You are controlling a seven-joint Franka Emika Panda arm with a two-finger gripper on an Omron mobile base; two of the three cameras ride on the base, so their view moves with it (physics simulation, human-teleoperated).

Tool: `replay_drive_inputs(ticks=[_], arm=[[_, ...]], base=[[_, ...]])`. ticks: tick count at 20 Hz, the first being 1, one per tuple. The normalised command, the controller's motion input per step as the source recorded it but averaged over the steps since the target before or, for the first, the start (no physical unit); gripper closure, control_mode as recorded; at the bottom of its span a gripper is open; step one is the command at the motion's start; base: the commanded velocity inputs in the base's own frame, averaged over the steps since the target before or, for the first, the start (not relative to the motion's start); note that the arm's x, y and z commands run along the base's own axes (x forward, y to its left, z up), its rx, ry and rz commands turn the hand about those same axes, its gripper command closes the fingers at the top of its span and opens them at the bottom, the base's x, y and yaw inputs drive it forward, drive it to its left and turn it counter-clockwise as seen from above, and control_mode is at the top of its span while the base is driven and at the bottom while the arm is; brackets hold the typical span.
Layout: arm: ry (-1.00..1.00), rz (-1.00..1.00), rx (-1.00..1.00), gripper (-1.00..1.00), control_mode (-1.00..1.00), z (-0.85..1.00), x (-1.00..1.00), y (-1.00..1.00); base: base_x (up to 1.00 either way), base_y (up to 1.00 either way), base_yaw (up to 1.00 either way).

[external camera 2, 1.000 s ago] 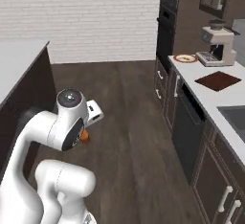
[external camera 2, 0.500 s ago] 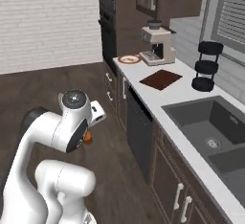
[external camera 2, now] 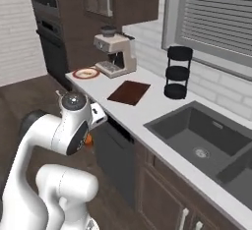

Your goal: Pick up the knife from the drawer and place it on the cutting board. Then place the meat from the plate to the cutting board.

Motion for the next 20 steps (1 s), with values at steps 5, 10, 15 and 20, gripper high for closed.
replay_drive_inputs(ticks=[5, 10, 15, 20], arm=[[0.0, 0.0, 0.0, 1.0, 1.0, 0.0, 0.0, 0.0], [0.0, 0.0, 0.0, 1.0, 1.0, 0.0, 0.0, 0.0], [0.0, 0.0, 0.0, 1.0, 1.0, 0.0, 0.0, 0.0], [0.0, 0.0, 0.0, 1.0, 1.0, 0.0, 0.0, 0.0]], base=[[0.8, 0.66, -0.62], [0.63, 0.89, -0.47], [0.55, 0.46, -0.35], [0.2, 0.02, -0.3]])
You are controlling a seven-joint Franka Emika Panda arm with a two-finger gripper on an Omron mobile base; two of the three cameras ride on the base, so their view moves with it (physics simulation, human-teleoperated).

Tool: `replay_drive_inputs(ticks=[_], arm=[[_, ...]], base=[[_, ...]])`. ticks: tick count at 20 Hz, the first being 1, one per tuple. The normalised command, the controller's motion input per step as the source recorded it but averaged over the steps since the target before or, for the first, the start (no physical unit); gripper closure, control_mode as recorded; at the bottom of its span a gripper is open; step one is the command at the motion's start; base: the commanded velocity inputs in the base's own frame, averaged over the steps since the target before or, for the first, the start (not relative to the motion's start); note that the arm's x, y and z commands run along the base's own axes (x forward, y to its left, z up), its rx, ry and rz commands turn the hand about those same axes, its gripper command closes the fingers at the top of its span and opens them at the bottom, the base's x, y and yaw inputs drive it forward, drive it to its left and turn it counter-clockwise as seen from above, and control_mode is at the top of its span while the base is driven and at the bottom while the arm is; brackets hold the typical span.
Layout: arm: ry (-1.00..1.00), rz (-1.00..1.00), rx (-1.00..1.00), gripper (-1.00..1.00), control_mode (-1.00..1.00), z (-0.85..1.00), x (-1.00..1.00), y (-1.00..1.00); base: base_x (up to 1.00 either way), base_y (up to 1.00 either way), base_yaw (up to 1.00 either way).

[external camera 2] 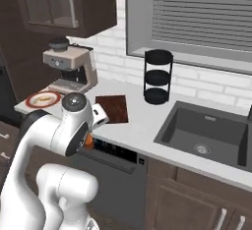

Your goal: Pick up the knife from the drawer and place it on the cutting board. Then place the meat from the plate to the cutting board.

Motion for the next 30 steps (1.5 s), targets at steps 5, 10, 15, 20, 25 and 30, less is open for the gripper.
replay_drive_inputs(ticks=[5, 10, 15, 20, 25, 30], arm=[[0.0, 0.0, 0.0, 1.0, 1.0, 0.0, 0.0, 0.0], [0.0, 0.0, 0.0, 1.0, 1.0, 0.0, 0.0, 0.0], [0.0, 0.0, 0.0, 1.0, 1.0, 0.0, 0.0, 0.0], [0.0, 0.0, 0.0, 1.0, 1.0, 0.0, 0.0, 0.0], [0.0, 0.0, 0.0, 1.0, 1.0, 0.0, 0.0, 0.0], [0.0, 0.0, 0.0, 1.0, 1.0, 0.0, 0.0, 0.0]], base=[[0.43, 0.4, -0.28], [0.46, 0.65, -0.12], [0.87, 0.29, -0.01], [0.89, -0.02, -0.04], [0.24, 0.11, -0.14], [-0.03, 0.3, -0.31]])
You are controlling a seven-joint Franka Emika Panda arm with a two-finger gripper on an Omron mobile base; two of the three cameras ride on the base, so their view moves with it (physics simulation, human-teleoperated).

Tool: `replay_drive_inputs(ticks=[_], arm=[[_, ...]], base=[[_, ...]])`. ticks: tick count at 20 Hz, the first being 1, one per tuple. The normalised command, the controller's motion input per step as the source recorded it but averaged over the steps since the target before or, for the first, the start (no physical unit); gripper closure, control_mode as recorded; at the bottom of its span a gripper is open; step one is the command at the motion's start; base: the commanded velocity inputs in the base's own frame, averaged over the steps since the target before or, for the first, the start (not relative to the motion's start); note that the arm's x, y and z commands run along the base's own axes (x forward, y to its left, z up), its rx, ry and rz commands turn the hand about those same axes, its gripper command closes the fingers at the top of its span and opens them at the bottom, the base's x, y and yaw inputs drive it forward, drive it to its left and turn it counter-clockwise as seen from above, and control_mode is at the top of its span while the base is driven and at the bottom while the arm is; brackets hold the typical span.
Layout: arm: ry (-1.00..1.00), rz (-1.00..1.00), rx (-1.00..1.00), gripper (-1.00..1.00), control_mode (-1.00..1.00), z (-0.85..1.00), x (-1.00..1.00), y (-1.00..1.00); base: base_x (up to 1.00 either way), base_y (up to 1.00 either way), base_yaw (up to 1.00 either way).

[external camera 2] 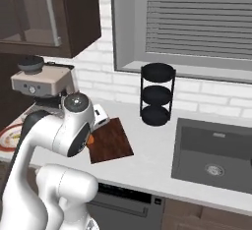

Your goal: Pick up the knife from the drawer and place it on the cutting board. Then place the meat from the plate to the cutting board.

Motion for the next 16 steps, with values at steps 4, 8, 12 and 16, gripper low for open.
replay_drive_inputs(ticks=[4, 8, 12, 16], arm=[[0.0, 0.0, 0.0, 1.0, 1.0, 0.0, 0.0, 0.0], [0.0, 0.0, 0.0, 1.0, 1.0, 0.0, 0.0, 0.0], [0.0, 0.0, 0.0, 1.0, 1.0, 0.0, 0.0, 0.0], [0.0, 0.0, 0.0, 1.0, 1.0, 0.0, 0.0, 0.0]], base=[[0.0, 0.65, -0.29], [-0.04, 0.7, -0.16], [0.24, 0.0, -0.11], [0.25, 0.24, -0.09]])
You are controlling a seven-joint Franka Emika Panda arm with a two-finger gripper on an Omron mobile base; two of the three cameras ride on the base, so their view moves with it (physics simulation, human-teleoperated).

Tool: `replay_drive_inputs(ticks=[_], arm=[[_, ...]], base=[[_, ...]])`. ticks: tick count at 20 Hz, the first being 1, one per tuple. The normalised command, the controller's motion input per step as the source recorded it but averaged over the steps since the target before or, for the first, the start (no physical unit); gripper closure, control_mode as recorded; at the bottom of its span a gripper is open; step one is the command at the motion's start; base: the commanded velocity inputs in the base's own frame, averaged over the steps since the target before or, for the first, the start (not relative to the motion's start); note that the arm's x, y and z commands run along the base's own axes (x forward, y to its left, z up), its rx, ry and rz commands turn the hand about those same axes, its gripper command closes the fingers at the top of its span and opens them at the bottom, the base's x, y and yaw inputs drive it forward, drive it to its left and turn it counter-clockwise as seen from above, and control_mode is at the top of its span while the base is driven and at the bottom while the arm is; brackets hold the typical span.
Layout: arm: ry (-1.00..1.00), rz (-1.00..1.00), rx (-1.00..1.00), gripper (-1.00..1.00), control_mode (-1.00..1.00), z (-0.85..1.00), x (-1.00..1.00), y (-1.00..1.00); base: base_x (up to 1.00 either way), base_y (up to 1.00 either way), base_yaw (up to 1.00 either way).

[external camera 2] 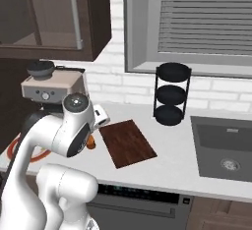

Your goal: Pick up the knife from the drawer and place it on the cutting board. Then place the meat from the plate to the cutting board.

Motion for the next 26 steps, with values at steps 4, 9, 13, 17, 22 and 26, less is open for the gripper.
replay_drive_inputs(ticks=[4, 9, 13, 17, 22, 26], arm=[[0.0, 0.0, -0.01, 1.0, -1.0, -0.04, 0.18, 0.0], [0.1, -0.01, -0.01, 1.0, -1.0, -0.16, 0.58, -0.19], [0.16, -0.05, -0.08, 1.0, -1.0, -0.32, 0.53, -0.57], [0.05, -0.05, -0.07, 1.0, -1.0, -0.37, 0.34, -0.63], [0.0, -0.08, -0.1, 1.0, -1.0, -0.33, 0.44, -0.38], [0.0, -0.1, -0.07, 1.0, -1.0, -0.27, 0.37, -0.26]], base=[[0.48, 0.11, -0.03], [0.0, 0.0, 0.0], [0.0, 0.0, 0.0], [0.0, 0.0, 0.0], [0.0, 0.0, 0.0], [0.0, 0.0, 0.0]])
